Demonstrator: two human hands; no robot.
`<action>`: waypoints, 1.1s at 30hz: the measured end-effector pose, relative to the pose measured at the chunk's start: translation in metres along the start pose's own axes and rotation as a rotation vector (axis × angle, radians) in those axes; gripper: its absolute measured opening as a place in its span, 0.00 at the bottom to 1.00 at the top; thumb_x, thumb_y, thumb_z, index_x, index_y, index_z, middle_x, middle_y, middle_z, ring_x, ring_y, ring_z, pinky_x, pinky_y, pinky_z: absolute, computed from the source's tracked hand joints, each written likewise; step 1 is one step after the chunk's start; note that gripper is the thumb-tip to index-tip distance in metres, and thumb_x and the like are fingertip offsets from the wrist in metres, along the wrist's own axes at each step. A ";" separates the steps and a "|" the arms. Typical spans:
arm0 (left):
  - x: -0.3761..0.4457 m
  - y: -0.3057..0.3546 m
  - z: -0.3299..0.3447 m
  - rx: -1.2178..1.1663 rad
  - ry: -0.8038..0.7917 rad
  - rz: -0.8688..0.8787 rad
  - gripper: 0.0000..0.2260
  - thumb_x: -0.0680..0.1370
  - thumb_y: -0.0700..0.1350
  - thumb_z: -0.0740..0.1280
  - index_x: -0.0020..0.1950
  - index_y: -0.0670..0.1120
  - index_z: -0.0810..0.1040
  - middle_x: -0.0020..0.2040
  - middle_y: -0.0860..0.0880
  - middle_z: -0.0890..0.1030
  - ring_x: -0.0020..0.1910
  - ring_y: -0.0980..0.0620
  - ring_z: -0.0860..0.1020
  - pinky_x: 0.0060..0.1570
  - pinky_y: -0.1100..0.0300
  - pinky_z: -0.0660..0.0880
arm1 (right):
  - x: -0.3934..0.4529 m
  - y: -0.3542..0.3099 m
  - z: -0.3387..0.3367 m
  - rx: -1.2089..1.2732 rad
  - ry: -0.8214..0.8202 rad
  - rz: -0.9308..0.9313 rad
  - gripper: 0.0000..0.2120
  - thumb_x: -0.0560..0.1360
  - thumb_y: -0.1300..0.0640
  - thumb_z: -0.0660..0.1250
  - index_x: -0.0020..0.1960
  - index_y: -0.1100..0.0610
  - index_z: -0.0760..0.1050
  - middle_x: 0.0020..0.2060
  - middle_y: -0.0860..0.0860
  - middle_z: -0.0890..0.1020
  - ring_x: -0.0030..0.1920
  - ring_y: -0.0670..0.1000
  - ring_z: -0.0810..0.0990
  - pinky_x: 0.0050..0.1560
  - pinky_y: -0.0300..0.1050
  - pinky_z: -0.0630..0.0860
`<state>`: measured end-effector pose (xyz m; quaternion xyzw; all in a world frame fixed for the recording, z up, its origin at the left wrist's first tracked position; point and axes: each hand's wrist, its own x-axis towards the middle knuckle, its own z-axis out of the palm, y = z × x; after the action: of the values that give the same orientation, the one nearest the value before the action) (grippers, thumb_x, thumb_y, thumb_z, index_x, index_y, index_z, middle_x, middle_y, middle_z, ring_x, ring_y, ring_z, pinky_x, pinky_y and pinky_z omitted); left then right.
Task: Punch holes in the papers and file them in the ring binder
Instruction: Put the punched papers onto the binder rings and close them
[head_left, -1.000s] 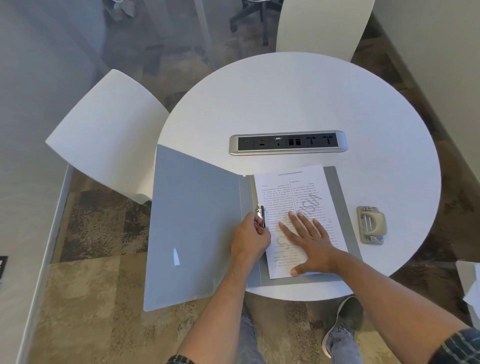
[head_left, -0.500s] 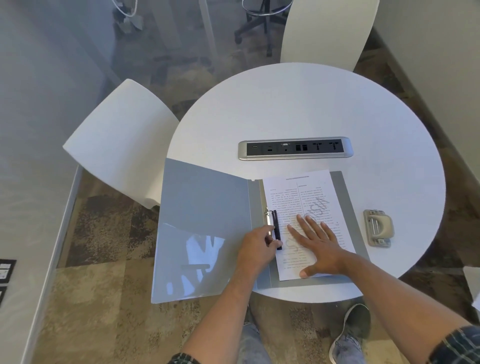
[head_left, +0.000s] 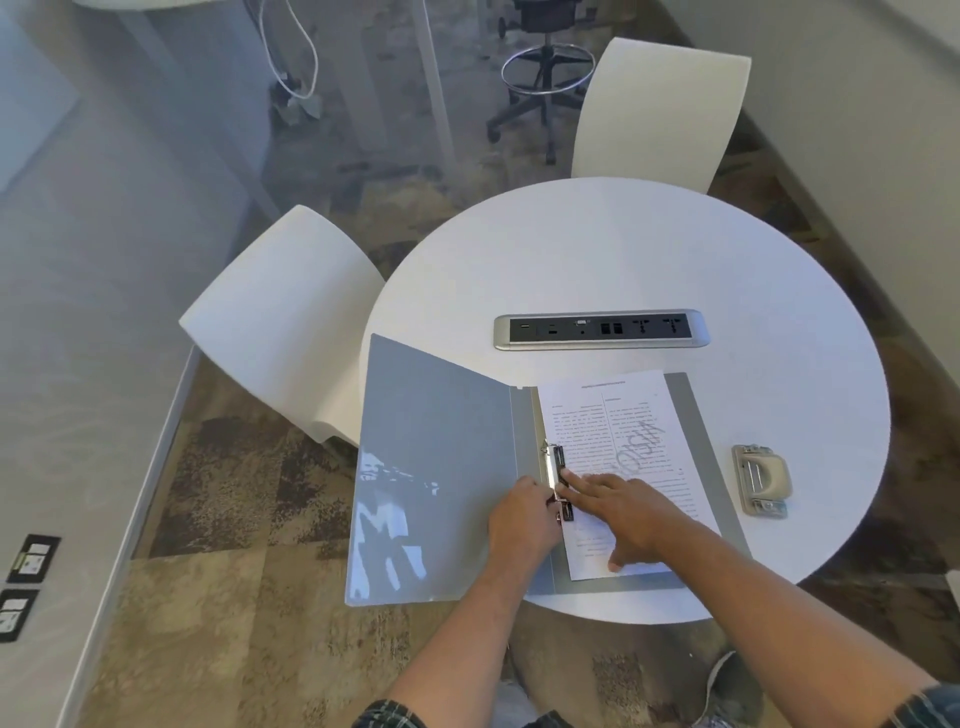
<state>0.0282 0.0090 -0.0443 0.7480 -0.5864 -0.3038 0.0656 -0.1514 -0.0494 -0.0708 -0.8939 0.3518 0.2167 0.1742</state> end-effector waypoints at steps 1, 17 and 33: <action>-0.002 0.000 -0.002 0.007 0.005 0.009 0.11 0.83 0.48 0.64 0.55 0.47 0.85 0.51 0.49 0.79 0.50 0.47 0.81 0.45 0.54 0.78 | 0.001 0.000 -0.005 0.022 -0.001 -0.001 0.55 0.70 0.40 0.77 0.82 0.41 0.42 0.82 0.42 0.44 0.80 0.53 0.56 0.74 0.57 0.65; -0.036 0.013 0.003 0.159 -0.171 0.101 0.34 0.77 0.41 0.73 0.80 0.45 0.63 0.69 0.46 0.74 0.60 0.42 0.80 0.59 0.49 0.79 | 0.005 -0.034 -0.009 0.093 0.199 0.240 0.38 0.79 0.40 0.66 0.82 0.48 0.53 0.69 0.53 0.77 0.64 0.54 0.77 0.59 0.49 0.73; -0.046 0.009 -0.009 0.198 -0.182 0.044 0.31 0.75 0.45 0.74 0.75 0.46 0.67 0.67 0.47 0.75 0.59 0.43 0.80 0.58 0.48 0.79 | 0.030 -0.047 -0.031 0.049 0.140 0.332 0.42 0.75 0.42 0.71 0.81 0.55 0.55 0.61 0.57 0.81 0.60 0.58 0.79 0.61 0.50 0.71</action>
<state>0.0197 0.0459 -0.0154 0.7071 -0.6334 -0.3095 -0.0551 -0.0904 -0.0479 -0.0529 -0.8320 0.5108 0.1713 0.1328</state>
